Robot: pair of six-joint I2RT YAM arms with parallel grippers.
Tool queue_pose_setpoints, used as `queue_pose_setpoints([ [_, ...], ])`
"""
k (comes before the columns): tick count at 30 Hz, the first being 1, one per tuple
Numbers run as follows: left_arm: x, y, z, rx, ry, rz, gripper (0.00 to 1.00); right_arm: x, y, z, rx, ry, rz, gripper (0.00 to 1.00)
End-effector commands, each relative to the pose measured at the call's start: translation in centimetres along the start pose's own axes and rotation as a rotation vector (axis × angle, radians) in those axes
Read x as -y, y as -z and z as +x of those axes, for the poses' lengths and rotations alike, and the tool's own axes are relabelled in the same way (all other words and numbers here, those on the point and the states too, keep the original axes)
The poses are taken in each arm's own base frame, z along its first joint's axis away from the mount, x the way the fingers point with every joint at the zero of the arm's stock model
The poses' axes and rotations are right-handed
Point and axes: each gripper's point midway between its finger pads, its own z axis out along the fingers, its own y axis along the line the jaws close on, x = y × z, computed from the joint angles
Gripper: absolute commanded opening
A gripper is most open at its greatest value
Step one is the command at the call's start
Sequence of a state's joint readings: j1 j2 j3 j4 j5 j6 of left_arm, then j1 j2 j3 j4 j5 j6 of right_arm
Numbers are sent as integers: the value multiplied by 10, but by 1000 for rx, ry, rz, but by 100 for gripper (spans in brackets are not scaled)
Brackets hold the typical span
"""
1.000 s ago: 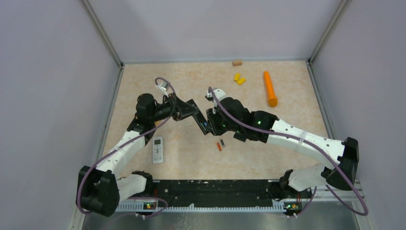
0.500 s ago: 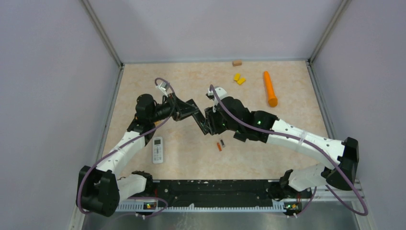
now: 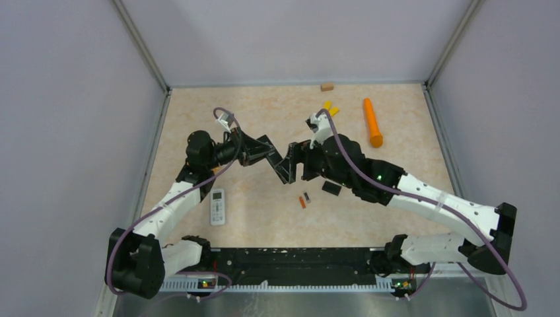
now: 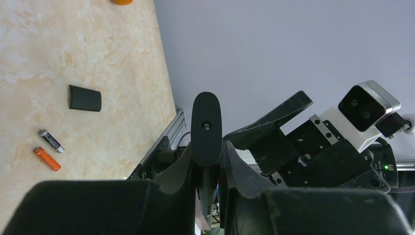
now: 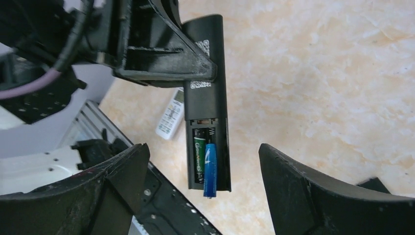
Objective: Load the batteries into the remote control
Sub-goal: Load the battery into the remote control.
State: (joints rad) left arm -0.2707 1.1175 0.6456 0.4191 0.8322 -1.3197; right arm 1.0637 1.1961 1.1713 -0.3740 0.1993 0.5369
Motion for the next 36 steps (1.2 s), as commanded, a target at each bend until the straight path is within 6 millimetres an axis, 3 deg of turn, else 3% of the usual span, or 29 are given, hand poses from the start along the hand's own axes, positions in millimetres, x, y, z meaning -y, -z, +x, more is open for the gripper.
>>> queue_pose_setpoints([
  [1, 28, 4, -1, 7, 6, 90, 0, -18, 23, -46, 189, -118, -91, 85],
  [11, 63, 10, -14, 76, 141, 163, 0, -16, 48, -61, 351, -372, -171, 88],
  [20, 87, 19, -26, 125, 328, 287, 0, -41, 61, -82, 457, -572, -386, 89],
  [28, 88, 20, -23, 112, 345, 280, 0, -43, 66, -92, 503, -646, -430, 89],
  [36, 88, 22, -22, 117, 348, 287, 0, -38, 59, -88, 480, -669, -389, 63],
])
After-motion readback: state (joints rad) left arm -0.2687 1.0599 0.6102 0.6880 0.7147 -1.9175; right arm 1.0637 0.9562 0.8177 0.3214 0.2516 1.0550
